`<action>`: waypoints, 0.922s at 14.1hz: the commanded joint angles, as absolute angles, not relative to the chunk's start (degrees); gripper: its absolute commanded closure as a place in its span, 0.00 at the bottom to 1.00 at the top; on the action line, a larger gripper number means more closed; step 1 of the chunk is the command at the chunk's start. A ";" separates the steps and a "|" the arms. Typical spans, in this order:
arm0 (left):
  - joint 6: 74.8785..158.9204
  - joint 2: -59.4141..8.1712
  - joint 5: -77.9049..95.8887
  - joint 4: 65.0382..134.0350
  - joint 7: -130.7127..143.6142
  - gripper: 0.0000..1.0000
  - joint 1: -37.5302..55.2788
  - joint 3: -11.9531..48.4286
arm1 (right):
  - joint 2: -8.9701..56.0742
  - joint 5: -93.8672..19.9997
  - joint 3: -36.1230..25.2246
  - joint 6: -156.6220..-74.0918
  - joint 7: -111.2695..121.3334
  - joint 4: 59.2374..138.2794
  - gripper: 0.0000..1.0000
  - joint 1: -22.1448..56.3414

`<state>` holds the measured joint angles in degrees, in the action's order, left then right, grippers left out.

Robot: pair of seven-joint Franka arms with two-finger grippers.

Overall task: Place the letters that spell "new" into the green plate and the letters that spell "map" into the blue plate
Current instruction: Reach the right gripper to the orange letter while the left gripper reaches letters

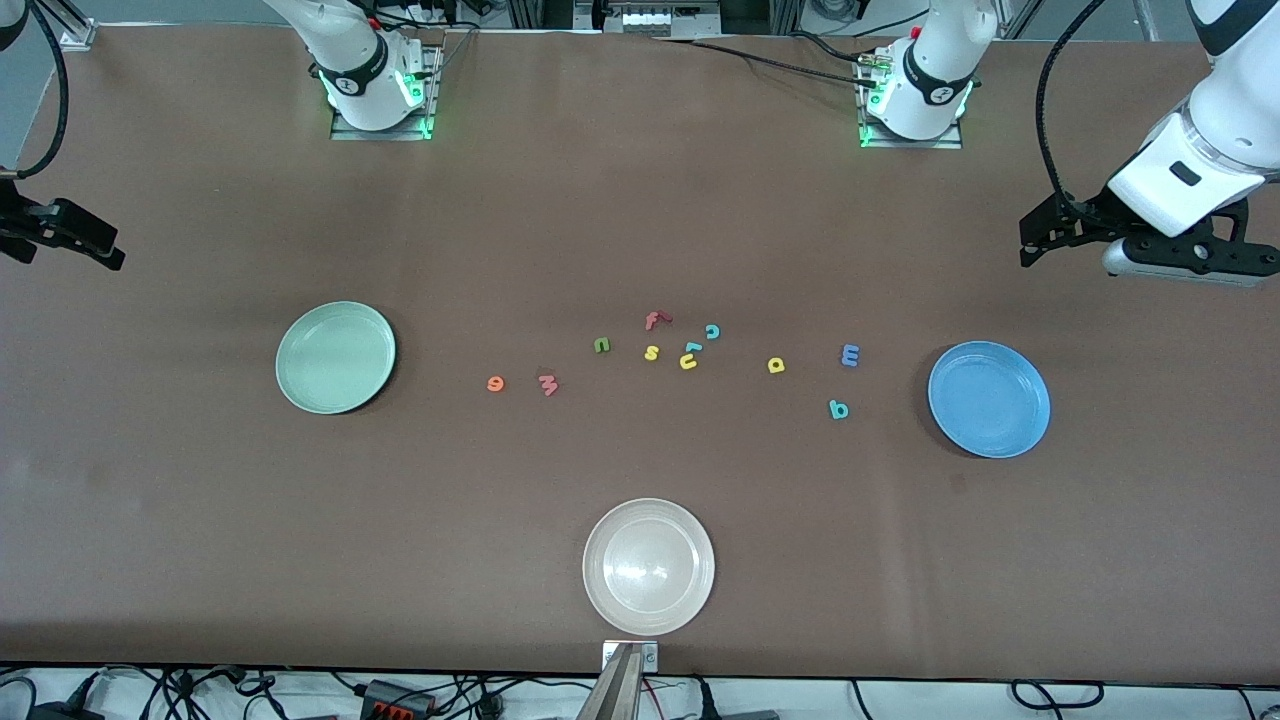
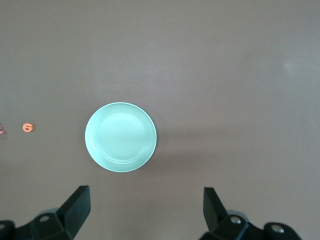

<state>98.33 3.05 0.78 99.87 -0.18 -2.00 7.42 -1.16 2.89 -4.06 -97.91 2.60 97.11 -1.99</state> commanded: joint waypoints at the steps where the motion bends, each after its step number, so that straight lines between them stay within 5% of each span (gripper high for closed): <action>1: 97.21 2.55 1.32 98.44 0.00 0.00 -2.11 7.56 | -2.46 3.87 -3.78 -97.38 2.90 97.91 0.00 -2.37; 7: 97.38 2.46 1.32 98.44 0.00 0.00 -2.02 7.56 | -1.59 3.87 -3.60 -97.29 3.52 97.91 0.00 -1.41; 13: 97.29 2.46 1.32 98.35 0.00 0.00 -1.93 7.56 | 6.93 2.99 -3.60 -101.42 2.46 97.82 0.00 4.03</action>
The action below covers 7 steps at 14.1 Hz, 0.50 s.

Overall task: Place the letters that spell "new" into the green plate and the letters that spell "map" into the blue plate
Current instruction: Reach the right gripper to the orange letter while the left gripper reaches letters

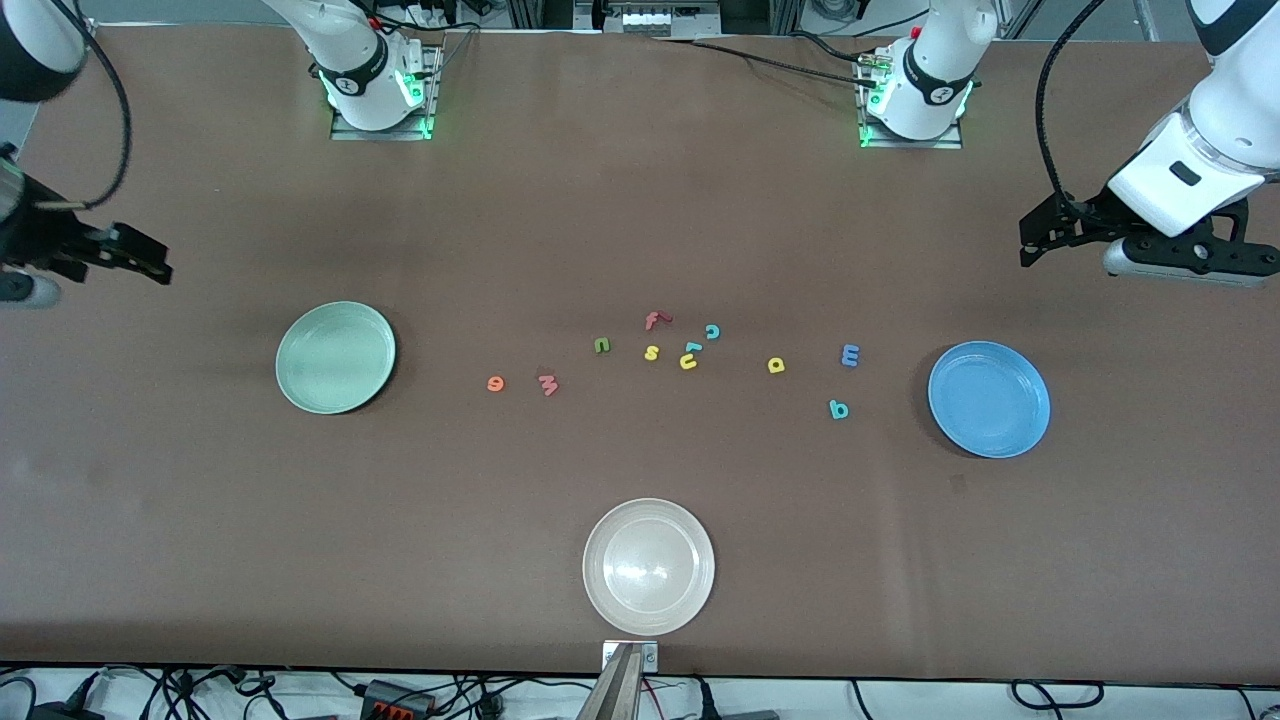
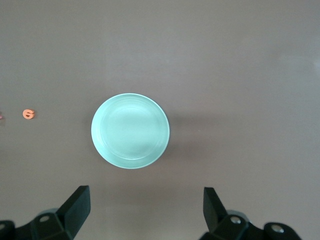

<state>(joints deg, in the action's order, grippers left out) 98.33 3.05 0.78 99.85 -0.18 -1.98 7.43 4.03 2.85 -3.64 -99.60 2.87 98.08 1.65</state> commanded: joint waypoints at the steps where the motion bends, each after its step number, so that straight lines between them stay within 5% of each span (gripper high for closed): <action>1: 97.29 2.46 1.32 98.35 0.00 0.00 -1.93 7.56 | 8.07 2.99 -3.60 -101.95 2.46 97.91 0.00 5.43; 7: 98.69 -2.97 1.93 97.13 0.09 0.00 -1.67 7.56 | 16.95 2.64 -3.52 -110.82 0.98 97.82 0.00 13.79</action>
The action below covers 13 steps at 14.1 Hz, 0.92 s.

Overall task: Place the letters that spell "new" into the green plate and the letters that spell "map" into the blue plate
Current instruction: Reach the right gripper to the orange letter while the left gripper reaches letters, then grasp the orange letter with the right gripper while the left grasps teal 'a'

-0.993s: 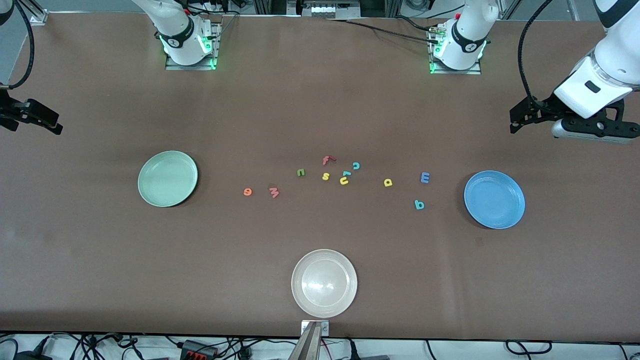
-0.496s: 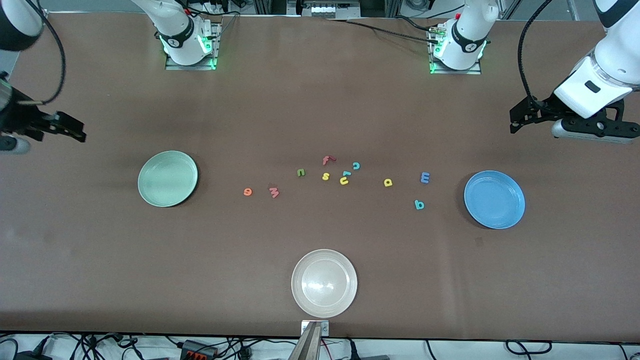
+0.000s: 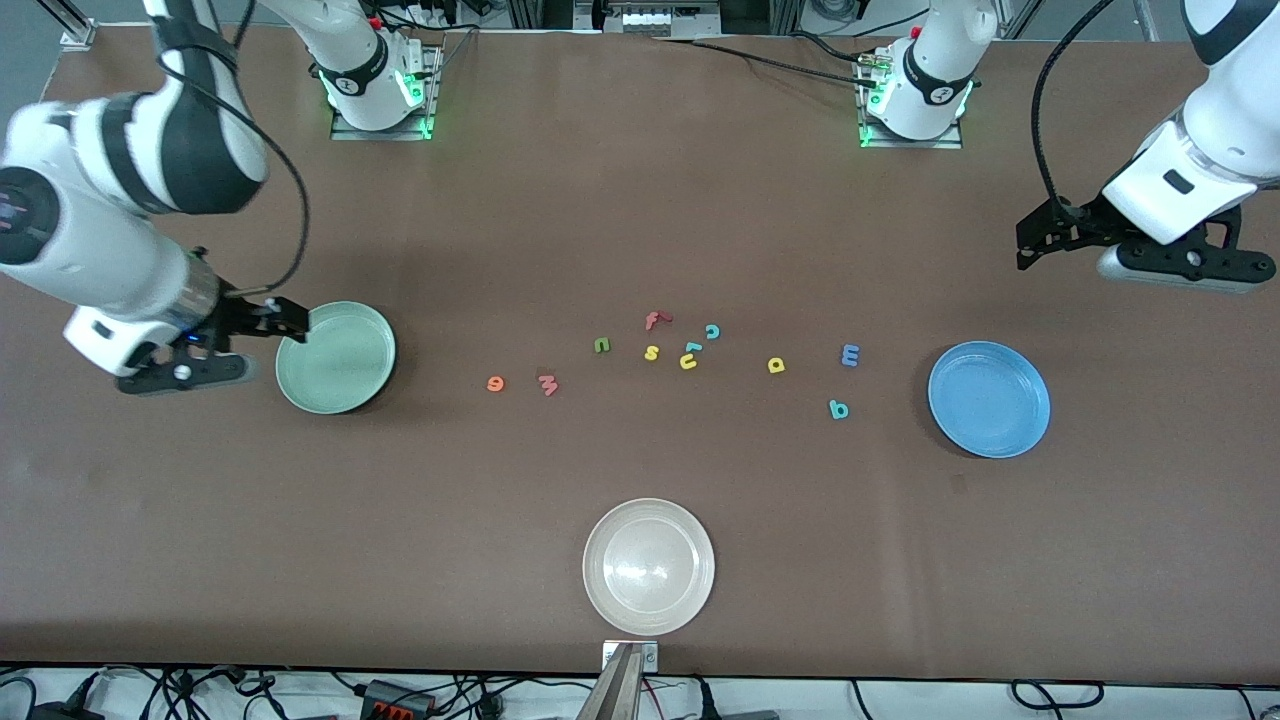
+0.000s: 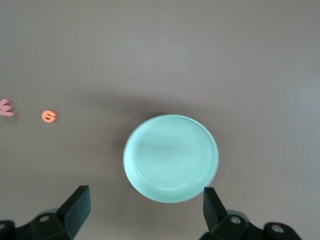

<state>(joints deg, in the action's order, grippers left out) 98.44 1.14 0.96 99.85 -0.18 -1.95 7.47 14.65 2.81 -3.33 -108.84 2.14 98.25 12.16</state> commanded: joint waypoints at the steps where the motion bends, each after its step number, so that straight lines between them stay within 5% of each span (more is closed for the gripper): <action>1: 98.88 -6.38 1.85 95.29 0.09 0.00 -1.50 7.65 | 18.96 2.20 -3.52 -112.92 -0.95 97.91 0.00 15.19; 13: 118.83 -33.90 -2.17 91.67 22.32 0.00 8.96 8.09 | 36.73 -3.96 -3.52 -128.23 -7.63 97.65 0.00 26.45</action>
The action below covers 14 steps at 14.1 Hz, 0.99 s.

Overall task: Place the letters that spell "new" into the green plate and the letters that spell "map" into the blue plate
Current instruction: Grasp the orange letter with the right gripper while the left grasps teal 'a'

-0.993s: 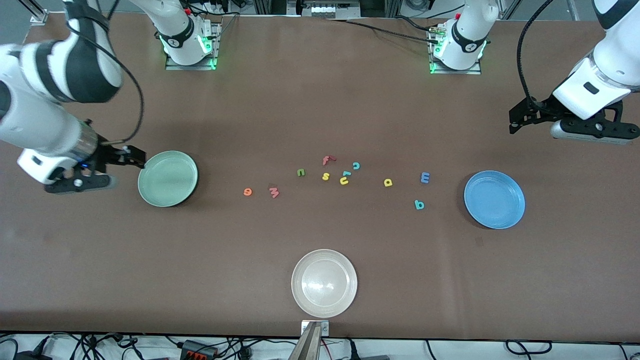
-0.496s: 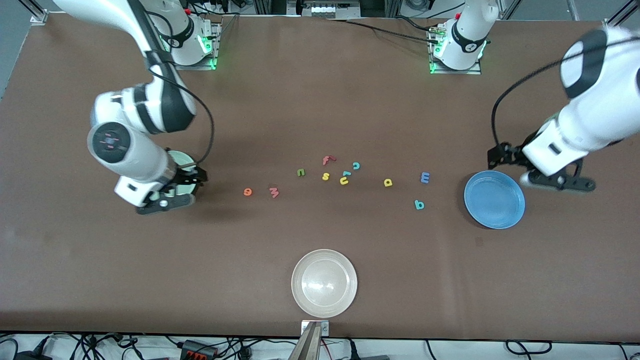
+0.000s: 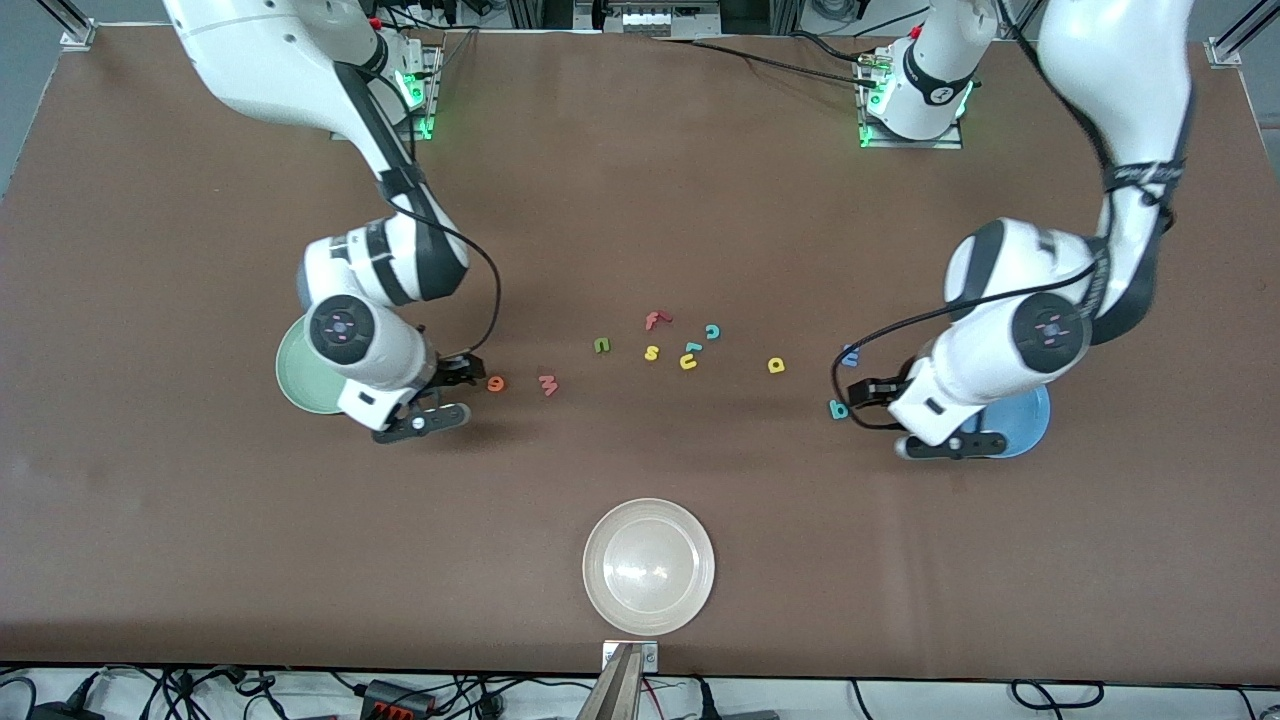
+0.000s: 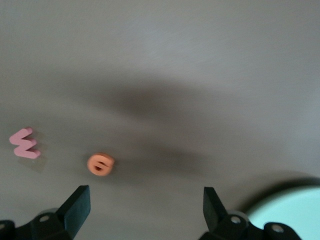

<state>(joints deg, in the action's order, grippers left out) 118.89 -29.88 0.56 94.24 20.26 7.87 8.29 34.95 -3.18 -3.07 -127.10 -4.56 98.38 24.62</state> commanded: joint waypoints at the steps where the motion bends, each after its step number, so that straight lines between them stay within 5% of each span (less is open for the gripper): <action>1: 118.92 -35.67 -4.89 91.67 22.41 0.00 9.31 8.17 | 37.43 -3.96 -3.52 -129.71 -8.08 97.65 0.00 26.63; 12: 128.76 -40.96 -6.94 95.36 22.59 0.00 8.88 8.26 | 40.25 -4.04 -3.52 -132.89 -14.06 96.33 0.12 27.51; 14: 128.76 -40.96 -6.94 95.62 22.59 0.15 8.96 8.26 | 40.43 -4.04 -3.52 -132.80 -14.24 96.33 0.15 27.60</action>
<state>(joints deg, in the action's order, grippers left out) 127.95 -41.33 -6.07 94.80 21.98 9.05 8.19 39.65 -3.32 -3.43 -132.82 -13.41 97.20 27.19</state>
